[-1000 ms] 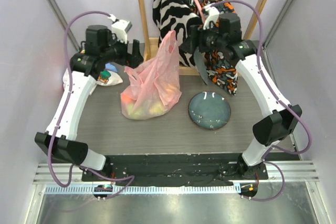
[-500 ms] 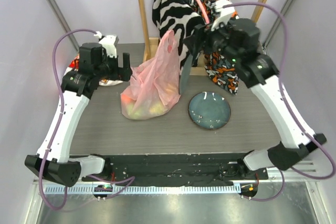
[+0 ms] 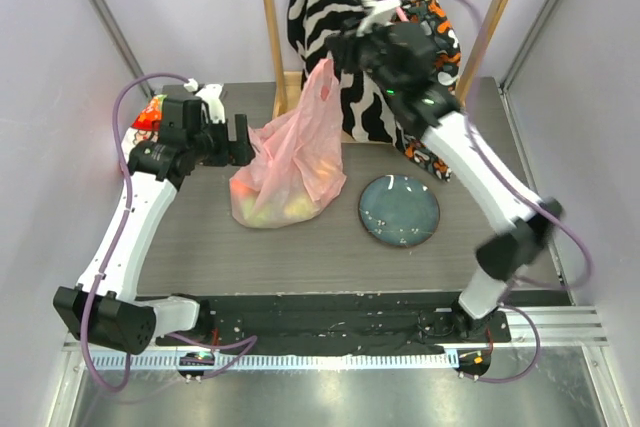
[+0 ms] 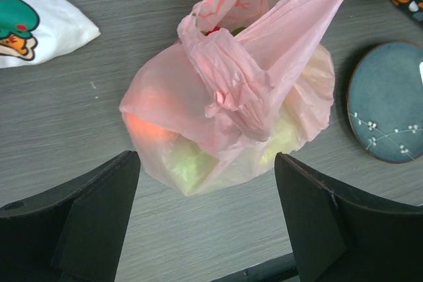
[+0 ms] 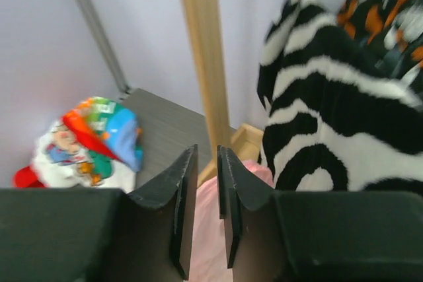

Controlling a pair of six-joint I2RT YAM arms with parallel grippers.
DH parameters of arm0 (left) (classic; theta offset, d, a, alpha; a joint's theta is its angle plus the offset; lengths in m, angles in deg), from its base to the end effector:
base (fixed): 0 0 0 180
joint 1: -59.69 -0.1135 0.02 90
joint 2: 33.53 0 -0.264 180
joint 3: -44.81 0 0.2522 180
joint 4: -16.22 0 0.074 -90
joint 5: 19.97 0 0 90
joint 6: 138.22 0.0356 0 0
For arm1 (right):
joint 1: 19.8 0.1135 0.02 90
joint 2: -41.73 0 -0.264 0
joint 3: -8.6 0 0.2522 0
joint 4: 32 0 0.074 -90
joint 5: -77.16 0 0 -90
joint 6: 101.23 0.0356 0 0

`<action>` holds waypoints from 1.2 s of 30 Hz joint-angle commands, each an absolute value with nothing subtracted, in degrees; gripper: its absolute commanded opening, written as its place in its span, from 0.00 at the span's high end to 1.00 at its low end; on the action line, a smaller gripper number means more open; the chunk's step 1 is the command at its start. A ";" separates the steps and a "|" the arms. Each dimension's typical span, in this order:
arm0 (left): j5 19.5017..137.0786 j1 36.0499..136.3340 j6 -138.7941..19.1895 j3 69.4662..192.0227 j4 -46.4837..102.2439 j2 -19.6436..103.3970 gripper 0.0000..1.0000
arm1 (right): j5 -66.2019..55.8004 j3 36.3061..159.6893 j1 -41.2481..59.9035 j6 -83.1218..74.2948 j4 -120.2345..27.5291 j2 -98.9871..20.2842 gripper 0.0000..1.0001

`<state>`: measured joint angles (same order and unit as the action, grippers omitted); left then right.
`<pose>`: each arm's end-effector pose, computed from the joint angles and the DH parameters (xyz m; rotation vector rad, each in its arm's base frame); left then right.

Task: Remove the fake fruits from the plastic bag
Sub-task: Adjust the distractor at the center of the board.

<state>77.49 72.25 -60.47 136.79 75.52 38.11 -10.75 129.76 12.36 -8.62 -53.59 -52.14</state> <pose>0.2511 -0.0607 0.3830 0.0768 2.2702 -0.3774 0.3134 0.1986 0.5034 -0.4097 1.4354 0.5186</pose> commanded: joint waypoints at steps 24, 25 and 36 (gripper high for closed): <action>85.41 68.13 -64.31 132.23 71.12 38.19 0.16 | -33.61 143.47 -5.38 -8.43 -36.51 -75.61 0.99; 85.76 68.13 -64.39 132.49 71.12 38.36 0.16 | -30.45 143.65 -5.21 -6.41 -41.23 -74.56 0.96; 85.41 68.13 -66.76 137.41 70.33 39.95 0.11 | 4.04 129.95 6.90 14.69 -47.42 -63.65 0.36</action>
